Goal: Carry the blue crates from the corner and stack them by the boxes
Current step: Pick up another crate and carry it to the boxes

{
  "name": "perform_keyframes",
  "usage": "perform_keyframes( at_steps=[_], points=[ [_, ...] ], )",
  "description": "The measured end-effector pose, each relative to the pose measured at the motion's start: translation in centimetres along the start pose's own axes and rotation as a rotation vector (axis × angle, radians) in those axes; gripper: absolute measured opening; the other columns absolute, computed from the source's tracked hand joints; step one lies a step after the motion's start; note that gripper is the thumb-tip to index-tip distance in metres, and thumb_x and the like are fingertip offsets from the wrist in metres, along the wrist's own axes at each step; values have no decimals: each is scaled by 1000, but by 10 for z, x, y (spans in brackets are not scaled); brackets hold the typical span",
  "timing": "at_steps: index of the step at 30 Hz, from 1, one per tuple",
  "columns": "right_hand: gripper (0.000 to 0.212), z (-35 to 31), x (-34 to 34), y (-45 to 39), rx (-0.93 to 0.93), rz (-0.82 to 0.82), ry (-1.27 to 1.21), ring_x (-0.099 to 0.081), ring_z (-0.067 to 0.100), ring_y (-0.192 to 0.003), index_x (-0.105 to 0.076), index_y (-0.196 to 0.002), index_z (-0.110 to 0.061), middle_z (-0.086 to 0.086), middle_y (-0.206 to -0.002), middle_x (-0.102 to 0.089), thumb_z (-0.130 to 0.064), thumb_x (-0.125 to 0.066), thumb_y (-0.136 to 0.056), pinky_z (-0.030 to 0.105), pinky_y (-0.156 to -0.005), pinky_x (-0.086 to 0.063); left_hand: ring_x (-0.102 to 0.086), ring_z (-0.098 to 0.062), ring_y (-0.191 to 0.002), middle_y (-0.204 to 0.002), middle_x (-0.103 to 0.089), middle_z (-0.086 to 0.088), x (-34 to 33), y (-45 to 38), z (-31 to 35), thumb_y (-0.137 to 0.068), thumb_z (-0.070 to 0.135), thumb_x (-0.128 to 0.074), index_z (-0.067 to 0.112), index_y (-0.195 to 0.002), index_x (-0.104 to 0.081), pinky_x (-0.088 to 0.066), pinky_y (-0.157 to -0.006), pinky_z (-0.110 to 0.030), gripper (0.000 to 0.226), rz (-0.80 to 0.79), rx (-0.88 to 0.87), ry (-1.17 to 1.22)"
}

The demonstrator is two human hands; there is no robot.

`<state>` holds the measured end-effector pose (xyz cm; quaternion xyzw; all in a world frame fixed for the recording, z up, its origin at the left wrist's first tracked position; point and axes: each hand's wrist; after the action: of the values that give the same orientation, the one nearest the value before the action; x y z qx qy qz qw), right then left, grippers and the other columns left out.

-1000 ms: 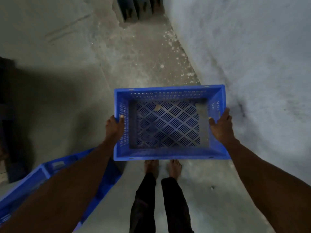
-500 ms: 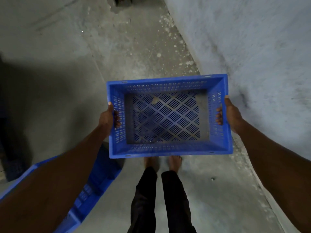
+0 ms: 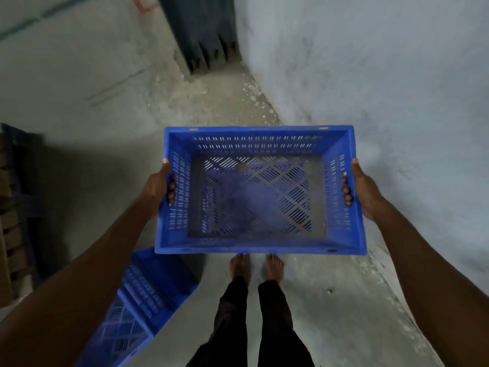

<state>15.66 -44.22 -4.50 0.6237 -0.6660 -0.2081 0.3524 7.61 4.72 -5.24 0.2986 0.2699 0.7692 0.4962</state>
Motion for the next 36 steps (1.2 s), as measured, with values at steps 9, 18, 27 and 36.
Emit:
perform_keyframes(
  at_steps=[9,18,27,36],
  points=[
    [64,-59,64,169,127,107,-135,-33,15,-43,-51,-78,-16,1,-56,-45,-79,-45,-86,28,-45,-32,-30,-16,-37,-56,-37,2,15,122,112,-87,79,-45,18,-75,-48,-32,-36,-23,62,-121,-136,-43],
    [61,12,126,323,134,354,-354,-37,14,-46,-52,-77,-15,1,-58,-47,-74,-42,-92,27,-46,-36,-32,-13,-37,-57,-40,2,-56,189,162,-93,73,-44,18,-77,-51,-31,-35,-20,57,-413,-268,-249],
    [62,166,154,483,93,725,-639,-40,14,-45,-50,-74,-16,2,-60,-46,-74,-38,-92,24,-46,-39,-33,-13,-42,-58,-42,2,-200,289,158,-95,70,-42,19,-76,-51,-33,-39,-22,55,-812,-419,-578],
    [61,341,153,656,2,1105,-920,-36,14,-46,-48,-76,-18,0,-60,-43,-77,-38,-91,25,-43,-33,-40,-13,-44,-60,-46,1,-339,465,53,-95,70,-43,18,-78,-53,-39,-42,-23,56,-1206,-517,-866]
  ],
)
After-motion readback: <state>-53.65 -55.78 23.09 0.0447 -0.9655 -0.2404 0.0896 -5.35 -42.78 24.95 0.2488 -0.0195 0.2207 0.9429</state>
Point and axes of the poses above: each hand's wrist, its own y-axis away from the middle knuckle, its own x-axis out of the back of the hand, z = x × y
